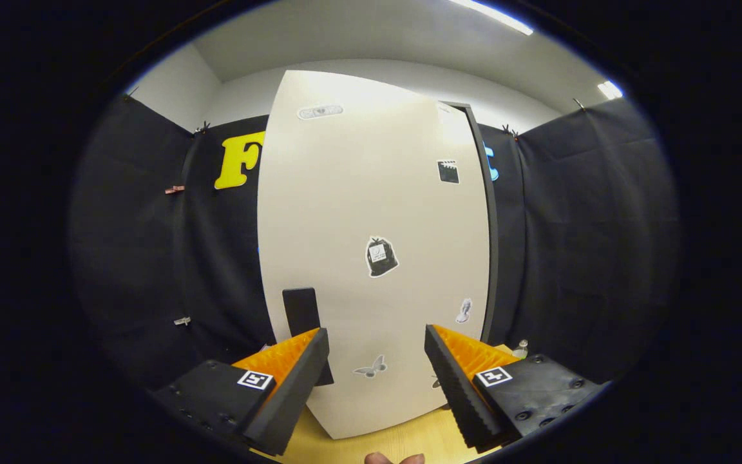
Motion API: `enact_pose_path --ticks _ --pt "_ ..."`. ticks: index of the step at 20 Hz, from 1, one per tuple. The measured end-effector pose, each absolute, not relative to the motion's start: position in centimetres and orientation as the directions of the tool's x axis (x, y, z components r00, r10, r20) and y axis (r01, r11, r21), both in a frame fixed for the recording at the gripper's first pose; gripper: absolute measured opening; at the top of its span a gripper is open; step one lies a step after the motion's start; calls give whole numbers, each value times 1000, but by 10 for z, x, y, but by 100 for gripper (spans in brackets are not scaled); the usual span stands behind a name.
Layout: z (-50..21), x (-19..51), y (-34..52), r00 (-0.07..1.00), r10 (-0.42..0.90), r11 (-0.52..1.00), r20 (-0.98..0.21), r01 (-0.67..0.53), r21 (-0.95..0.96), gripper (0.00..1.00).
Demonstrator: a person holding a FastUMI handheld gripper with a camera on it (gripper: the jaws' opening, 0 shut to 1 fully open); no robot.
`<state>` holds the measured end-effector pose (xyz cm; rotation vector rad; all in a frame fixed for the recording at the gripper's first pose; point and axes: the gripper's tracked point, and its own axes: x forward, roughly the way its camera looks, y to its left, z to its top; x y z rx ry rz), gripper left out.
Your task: Open the shoe cabinet door, grab the shoes and put them into the shoe cabinet, then close the shoe cabinet door.
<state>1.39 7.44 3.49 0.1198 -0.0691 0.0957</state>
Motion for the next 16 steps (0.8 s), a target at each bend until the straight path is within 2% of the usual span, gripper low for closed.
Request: enact_pose_path --ticks 16 --pt "31 39 29 996 7 994 89 -16 104 98"
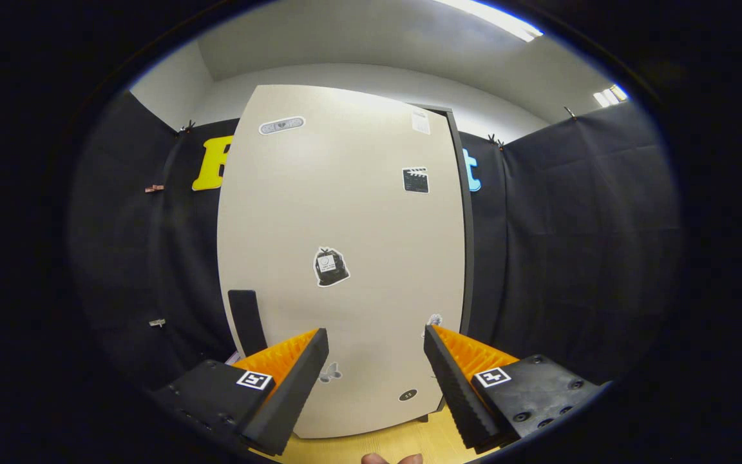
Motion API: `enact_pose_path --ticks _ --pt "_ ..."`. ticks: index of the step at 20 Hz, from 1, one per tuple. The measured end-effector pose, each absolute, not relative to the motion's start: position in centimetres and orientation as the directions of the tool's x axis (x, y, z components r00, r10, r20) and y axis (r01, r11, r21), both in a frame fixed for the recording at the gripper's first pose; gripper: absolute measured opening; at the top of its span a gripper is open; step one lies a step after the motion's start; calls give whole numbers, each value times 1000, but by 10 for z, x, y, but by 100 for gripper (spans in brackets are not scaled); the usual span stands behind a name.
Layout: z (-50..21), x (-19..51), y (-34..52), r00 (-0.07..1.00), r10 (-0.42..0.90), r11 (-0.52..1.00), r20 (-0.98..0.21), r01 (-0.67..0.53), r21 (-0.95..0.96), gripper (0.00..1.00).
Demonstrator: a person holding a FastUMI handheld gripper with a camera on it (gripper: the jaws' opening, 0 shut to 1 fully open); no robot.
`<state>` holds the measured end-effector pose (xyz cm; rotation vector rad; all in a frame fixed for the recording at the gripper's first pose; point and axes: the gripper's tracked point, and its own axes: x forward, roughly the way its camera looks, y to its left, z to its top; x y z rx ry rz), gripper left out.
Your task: Open the shoe cabinet door, grab the shoes and put them into the shoe cabinet, then close the shoe cabinet door.
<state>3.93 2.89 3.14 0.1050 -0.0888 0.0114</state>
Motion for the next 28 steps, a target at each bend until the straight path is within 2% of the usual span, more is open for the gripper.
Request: enact_pose_path --ticks 28 --pt "13 36 -1 999 -30 994 43 25 102 98"
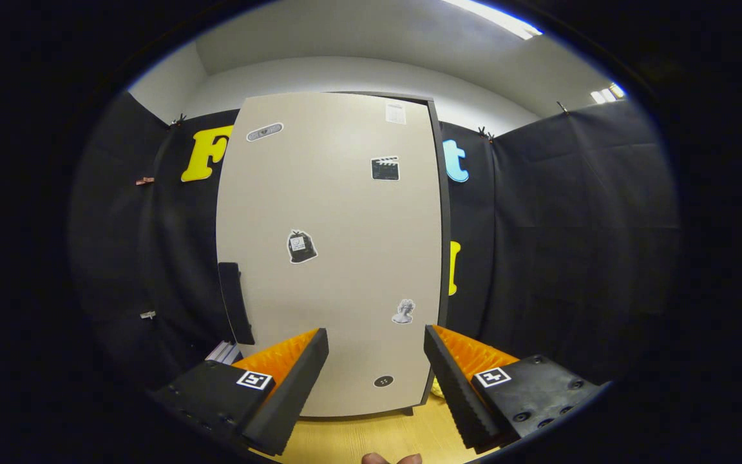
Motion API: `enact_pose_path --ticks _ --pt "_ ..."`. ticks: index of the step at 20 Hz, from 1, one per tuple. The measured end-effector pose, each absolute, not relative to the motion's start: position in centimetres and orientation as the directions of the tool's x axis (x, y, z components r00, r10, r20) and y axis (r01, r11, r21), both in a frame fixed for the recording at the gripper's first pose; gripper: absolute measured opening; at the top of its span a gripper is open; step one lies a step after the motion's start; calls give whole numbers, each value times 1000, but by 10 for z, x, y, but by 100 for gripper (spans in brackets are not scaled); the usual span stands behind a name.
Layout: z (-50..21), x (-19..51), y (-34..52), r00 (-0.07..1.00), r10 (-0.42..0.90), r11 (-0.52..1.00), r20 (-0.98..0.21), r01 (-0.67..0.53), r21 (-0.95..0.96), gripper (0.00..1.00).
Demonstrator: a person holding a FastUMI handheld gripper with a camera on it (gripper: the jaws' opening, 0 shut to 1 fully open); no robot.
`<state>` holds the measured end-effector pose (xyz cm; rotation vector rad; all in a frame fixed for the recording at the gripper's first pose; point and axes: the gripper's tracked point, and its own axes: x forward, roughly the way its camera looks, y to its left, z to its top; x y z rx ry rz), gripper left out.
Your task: Open the shoe cabinet door, grab the shoes and put them into the shoe cabinet, then close the shoe cabinet door.
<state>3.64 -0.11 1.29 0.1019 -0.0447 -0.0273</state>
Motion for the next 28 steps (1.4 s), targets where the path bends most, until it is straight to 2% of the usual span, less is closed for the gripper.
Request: enact_pose_path --ticks 10,14,28 --pt "11 36 6 999 -13 999 42 10 53 98" --pt "6 41 11 1000 11 998 8 -11 69 98" --pt "7 44 16 999 47 996 19 -49 76 98"
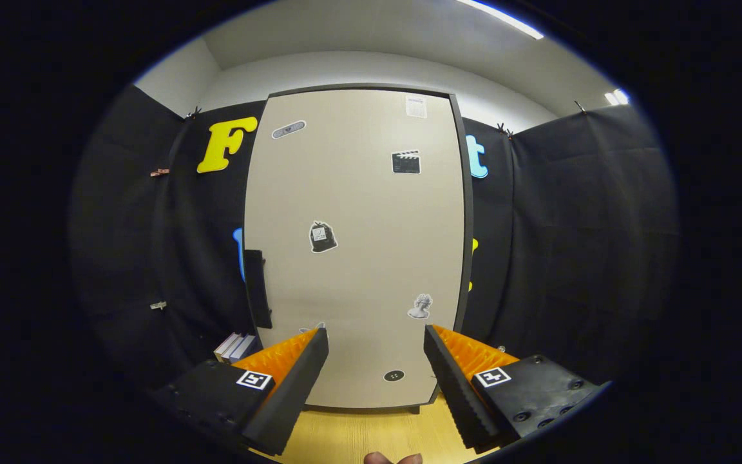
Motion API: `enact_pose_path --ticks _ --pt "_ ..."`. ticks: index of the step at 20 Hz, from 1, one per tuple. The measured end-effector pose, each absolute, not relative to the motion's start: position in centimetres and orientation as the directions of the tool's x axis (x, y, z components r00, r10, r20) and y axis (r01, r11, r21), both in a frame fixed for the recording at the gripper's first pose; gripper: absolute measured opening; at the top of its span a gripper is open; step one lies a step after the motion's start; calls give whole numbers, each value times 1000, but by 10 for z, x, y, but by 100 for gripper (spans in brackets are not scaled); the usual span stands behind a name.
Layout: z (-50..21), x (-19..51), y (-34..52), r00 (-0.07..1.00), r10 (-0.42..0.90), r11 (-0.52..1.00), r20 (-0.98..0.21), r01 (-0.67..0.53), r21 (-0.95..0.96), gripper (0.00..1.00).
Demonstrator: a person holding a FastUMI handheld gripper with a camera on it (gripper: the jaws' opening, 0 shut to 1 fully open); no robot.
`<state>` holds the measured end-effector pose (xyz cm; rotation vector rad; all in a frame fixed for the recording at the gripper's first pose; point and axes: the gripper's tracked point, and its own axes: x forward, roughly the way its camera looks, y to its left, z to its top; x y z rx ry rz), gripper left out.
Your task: Open the shoe cabinet door, grab the shoes and put them into the shoe cabinet, then close the shoe cabinet door.
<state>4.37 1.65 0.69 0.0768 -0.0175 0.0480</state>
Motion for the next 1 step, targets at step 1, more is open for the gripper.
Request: enact_pose_path --ticks 1 --pt "6 45 15 999 47 996 16 -48 79 98"
